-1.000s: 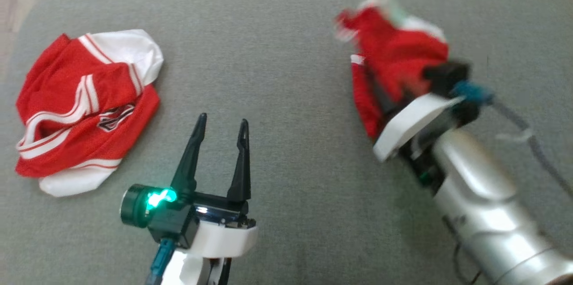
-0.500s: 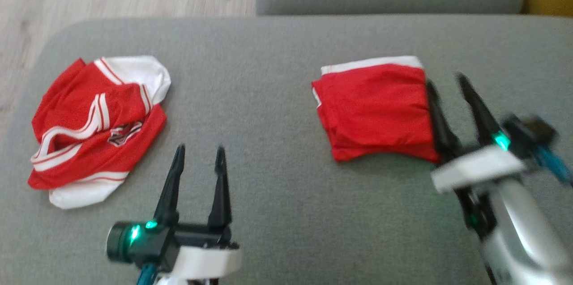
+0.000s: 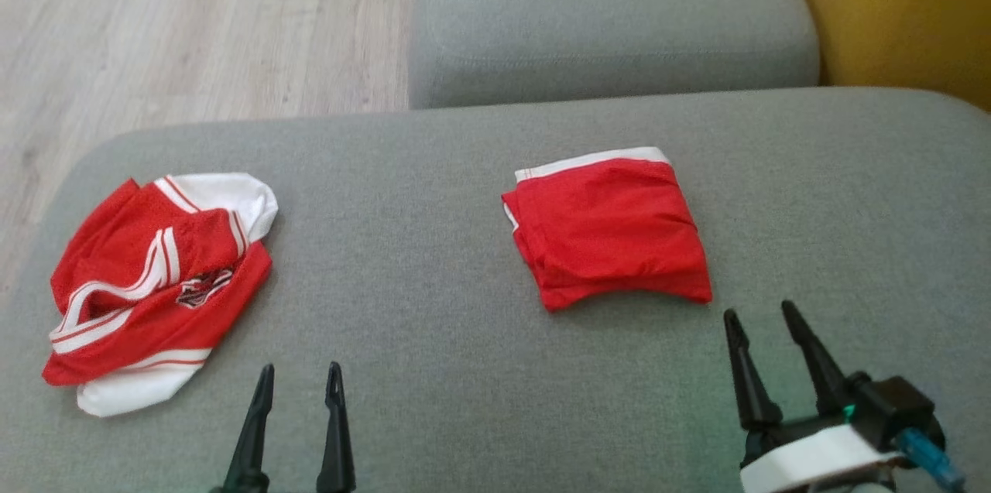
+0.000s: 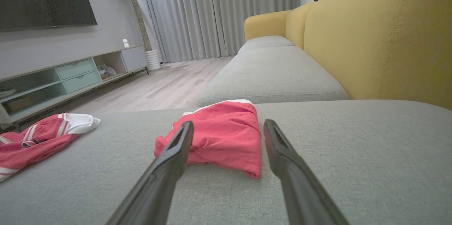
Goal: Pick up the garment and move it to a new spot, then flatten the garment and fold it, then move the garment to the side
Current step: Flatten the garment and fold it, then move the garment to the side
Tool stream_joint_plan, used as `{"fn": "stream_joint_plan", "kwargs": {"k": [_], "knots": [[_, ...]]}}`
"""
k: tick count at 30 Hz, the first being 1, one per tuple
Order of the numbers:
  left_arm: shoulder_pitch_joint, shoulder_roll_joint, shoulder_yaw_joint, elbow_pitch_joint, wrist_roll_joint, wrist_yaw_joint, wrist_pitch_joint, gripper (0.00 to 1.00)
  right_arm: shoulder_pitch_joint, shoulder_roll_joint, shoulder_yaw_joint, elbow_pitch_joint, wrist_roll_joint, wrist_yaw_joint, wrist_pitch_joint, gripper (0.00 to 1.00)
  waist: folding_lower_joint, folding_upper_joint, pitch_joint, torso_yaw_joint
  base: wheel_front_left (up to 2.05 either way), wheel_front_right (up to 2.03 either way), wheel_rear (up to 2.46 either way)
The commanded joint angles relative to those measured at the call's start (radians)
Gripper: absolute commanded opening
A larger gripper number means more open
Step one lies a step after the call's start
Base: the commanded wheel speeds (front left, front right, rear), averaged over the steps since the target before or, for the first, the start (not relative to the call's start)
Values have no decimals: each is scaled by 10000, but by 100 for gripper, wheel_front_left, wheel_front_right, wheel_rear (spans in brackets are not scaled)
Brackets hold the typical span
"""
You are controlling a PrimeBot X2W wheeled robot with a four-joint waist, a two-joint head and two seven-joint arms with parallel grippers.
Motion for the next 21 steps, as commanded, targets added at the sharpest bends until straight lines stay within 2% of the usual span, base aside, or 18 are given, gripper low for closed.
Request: {"fn": "stream_joint_plan", "kwargs": {"k": [1,21], "knots": [[-301,-49,415,-283,101,-67,-51,100,-165,-44,249,-334,-105,-7,-107,100,2,-1,-63,-43,0,0,0],[-240,-59,435,-236,84,-39,-51,100,-97,180,62,-184,-294,-7,-108,100,2,-1,-101,-43,0,0,0]]}}
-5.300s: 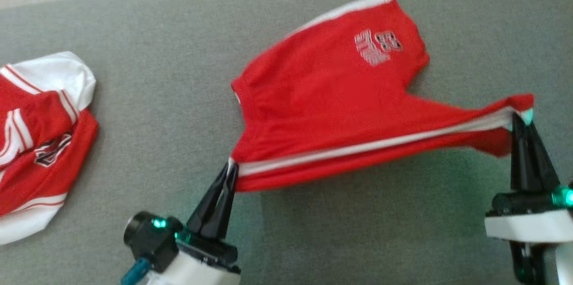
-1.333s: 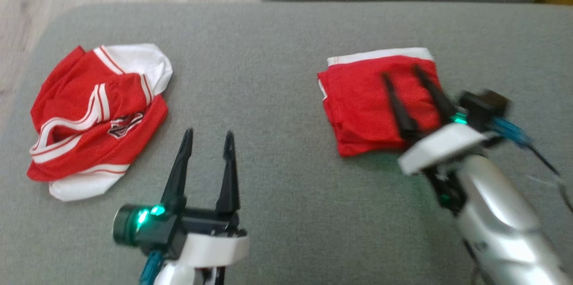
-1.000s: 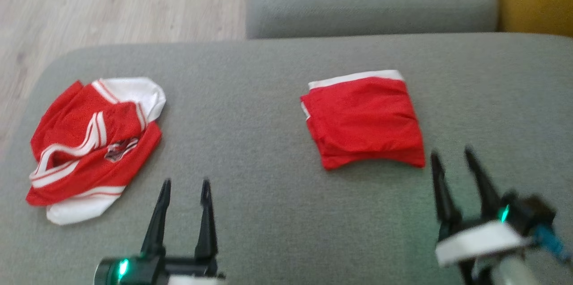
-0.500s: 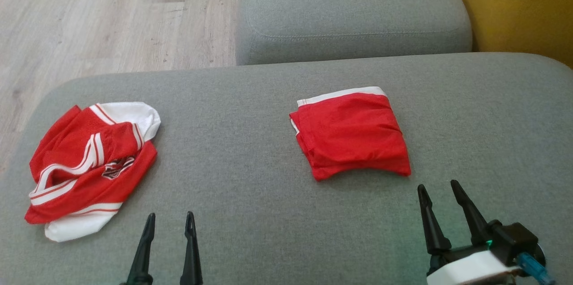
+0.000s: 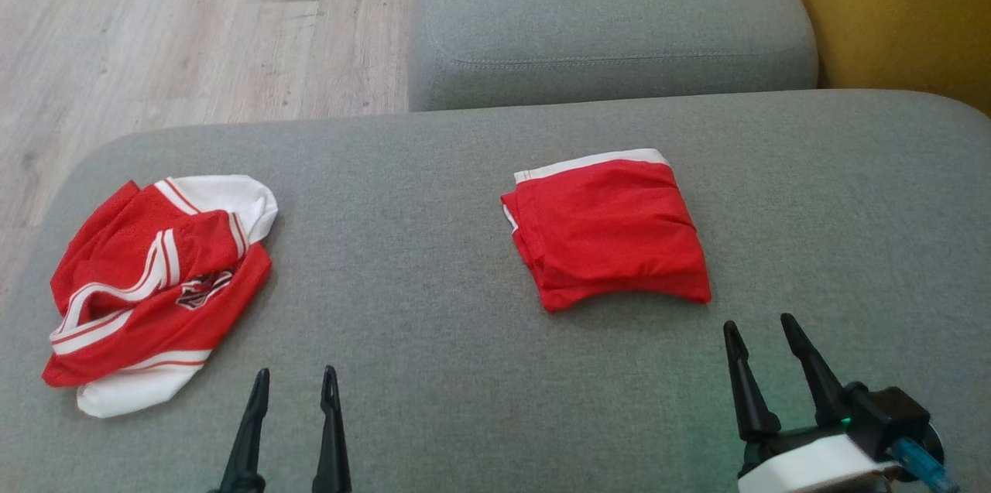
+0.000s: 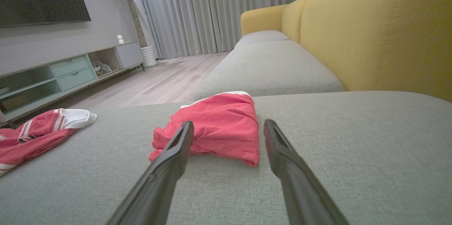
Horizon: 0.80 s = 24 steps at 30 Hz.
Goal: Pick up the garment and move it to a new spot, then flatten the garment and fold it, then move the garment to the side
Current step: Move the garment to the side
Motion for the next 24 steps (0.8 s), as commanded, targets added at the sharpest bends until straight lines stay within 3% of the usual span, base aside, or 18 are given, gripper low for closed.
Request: {"fn": "stream_joint_plan", "kwargs": {"k": [1,24], "knots": [[-340,-59,265,-310,13,33,-51,100,-353,-24,181,-261,-81,-7,-108,100,0,-1,-5,-19,0,0,0],[-463,-60,154,-480,211,83,-51,100,-589,70,-22,85,-284,-7,-108,100,0,-1,513,54,0,0,0]]}}
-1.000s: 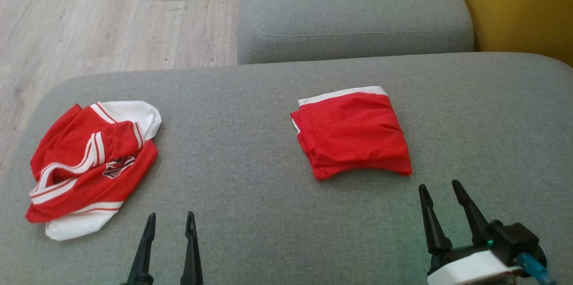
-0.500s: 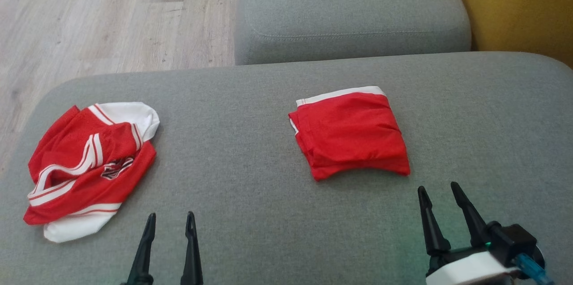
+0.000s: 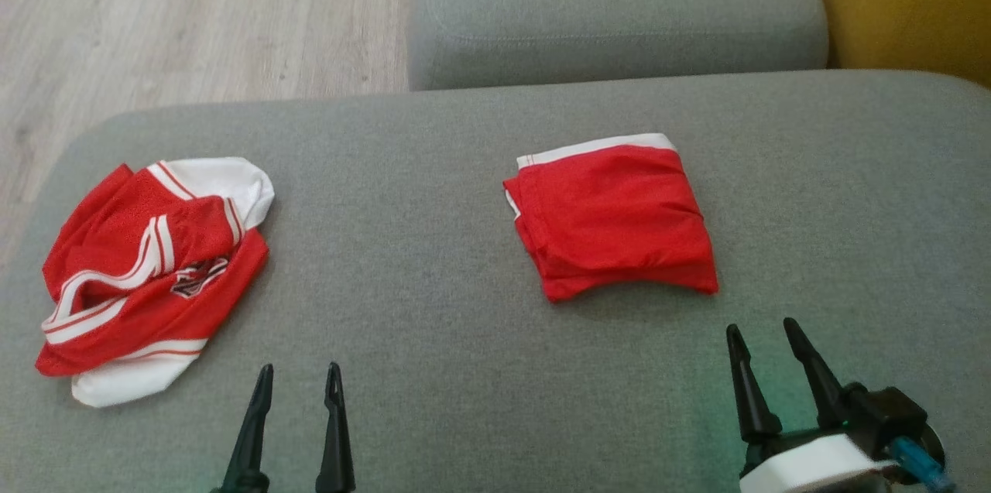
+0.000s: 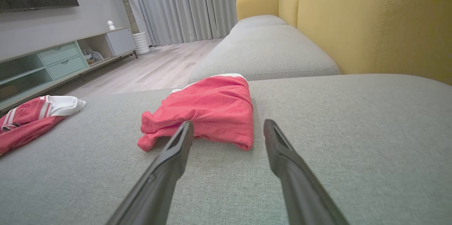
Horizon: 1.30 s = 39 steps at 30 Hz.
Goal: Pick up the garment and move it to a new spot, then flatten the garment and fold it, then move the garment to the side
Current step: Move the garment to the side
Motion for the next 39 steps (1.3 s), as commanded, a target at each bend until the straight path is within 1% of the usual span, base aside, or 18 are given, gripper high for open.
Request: {"fn": "stream_joint_plan", "kwargs": {"k": [1,4,8,12,15,19,23,24,27,28,30,31,35,39], "knots": [[-470,-60,202,-367,121,73,-51,100,-572,-36,173,-231,-103,-7,-108,100,0,-1,175,34,0,0,0],[-577,-60,162,-437,146,84,-51,100,-882,-52,67,-130,-162,-7,-108,100,0,-1,535,89,0,0,0],[-865,-60,46,-539,151,131,-51,100,-1683,-126,-29,191,-196,-7,-109,100,0,-1,1122,133,0,0,0],[-1238,-60,-140,-608,167,173,-51,100,-2837,-220,-161,1221,232,-7,-69,100,0,-1,1672,205,0,0,0],[-1546,-60,-284,-602,146,205,-51,100,-3861,-443,-15,1967,758,-7,459,100,0,-1,2029,310,0,0,0],[-1895,-60,-388,-535,115,251,-51,100,-4990,-936,146,2766,1587,-7,1240,100,0,-1,2376,458,0,0,0],[-2109,-60,-445,-494,102,295,-51,100,-5667,-1366,576,3481,2461,-7,2030,100,0,-1,2610,584,0,0,0],[-2109,-60,-445,-494,102,295,-51,100,-5667,-1366,576,3481,2461,-7,2030,100,0,-1,2610,584,0,0,0],[-2227,-60,-479,-501,78,347,-51,100,-5976,-1566,1119,3928,3095,-7,2591,100,0,-1,2764,624,0,0,0],[-2265,-60,-489,-505,68,365,-51,100,-6051,-1597,1354,4023,3334,-7,2782,75,0,-1,2815,625,0,0,0],[-2345,-60,-506,-508,49,396,-51,100,-6195,-1683,1818,4108,3787,-7,3068,10,0,-1,2926,600,0,0,0],[-2385,-60,-513,-504,41,409,-51,100,-6267,-1767,2032,4113,3949,-7,3121,0,0,-1,2971,576,0,0,0],[-2506,-60,-488,-517,74,426,-51,100,-6588,-2151,2385,4135,4270,-7,2773,0,0,-1,3135,337,0,0,0],[-2669,-60,-363,-536,214,328,-51,100,-6883,-2547,2696,4050,4368,-7,2623,0,0,-1,3353,-122,0,0,0]]}}
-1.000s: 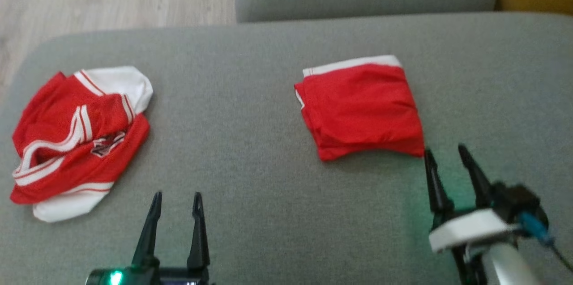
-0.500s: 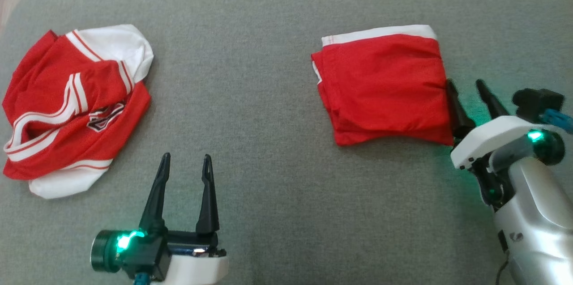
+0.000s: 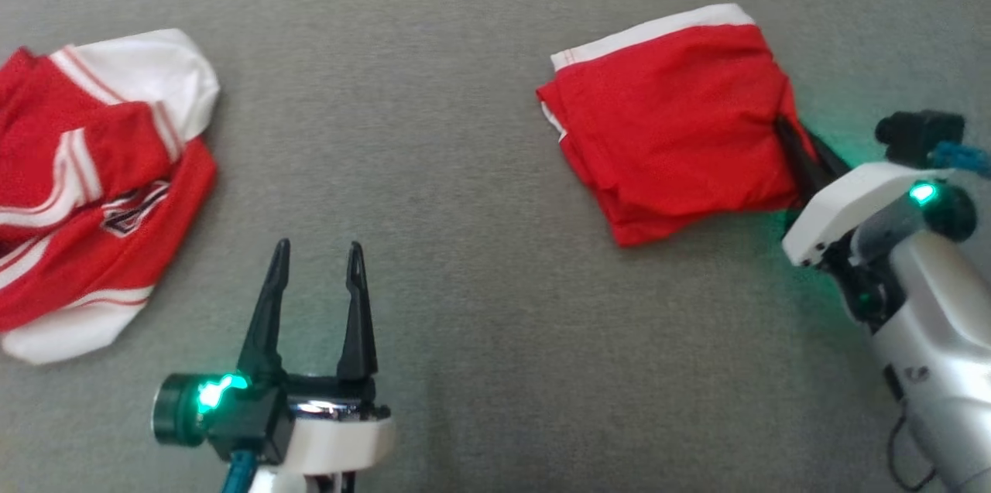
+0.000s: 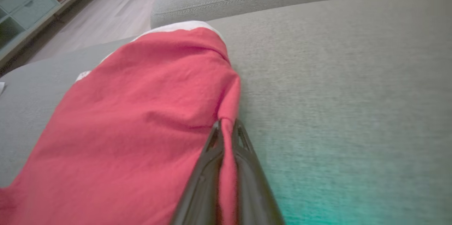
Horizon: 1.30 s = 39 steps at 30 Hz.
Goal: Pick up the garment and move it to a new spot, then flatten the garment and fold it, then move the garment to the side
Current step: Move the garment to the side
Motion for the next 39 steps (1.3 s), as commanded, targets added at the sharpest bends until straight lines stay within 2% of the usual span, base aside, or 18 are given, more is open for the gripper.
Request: {"fn": "stream_joint_plan", "kwargs": {"k": [1,7,14,20,24,25,26,32,33,34,39], "knots": [[-391,-18,352,-323,152,-24,-51,100,-231,-270,134,-317,76,-7,-127,0,0,0,209,-309,0,0,0],[-774,-18,538,-472,334,-216,-51,100,-497,-1656,-26,-581,143,-7,49,0,0,0,882,-1172,0,0,0],[-1298,-11,519,-459,609,-541,-51,100,-678,-3310,-934,-712,89,-7,78,0,0,0,1871,-1851,0,0,0],[-1804,33,496,-472,680,-827,-51,100,-1125,-4206,-1775,-443,-326,-7,-59,0,0,0,2598,-2012,0,0,0],[-2073,126,453,-485,874,-865,-51,100,-1419,-4379,-2335,-276,-973,-7,-114,2,0,0,2830,-2025,0,0,0],[-2116,125,456,-474,870,-869,-51,100,-1465,-4345,-2488,-219,-1153,-7,-125,90,0,0,2850,-2020,0,0,0],[-2157,124,450,-456,871,-879,-51,100,-1499,-4290,-2633,-167,-1350,-7,-150,100,0,0,2854,-2005,0,0,0],[-2184,95,333,-273,781,-903,-51,100,-1383,-3658,-3155,-74,-2482,-7,-555,100,0,0,2446,-1815,0,0,0],[-2144,86,306,-238,754,-889,-51,100,-1296,-3423,-3231,-90,-2684,-7,-655,100,0,0,2257,-1759,0,0,0],[-2016,68,274,-207,690,-833,-51,100,-1060,-2864,-3226,-253,-2932,-7,-800,100,0,0,1926,-1677,0,0,0],[-1619,26,227,22,392,-758,-51,100,-242,-1425,-2688,-800,-3124,-7,-1375,100,0,0,807,-1382,0,0,0]]}}
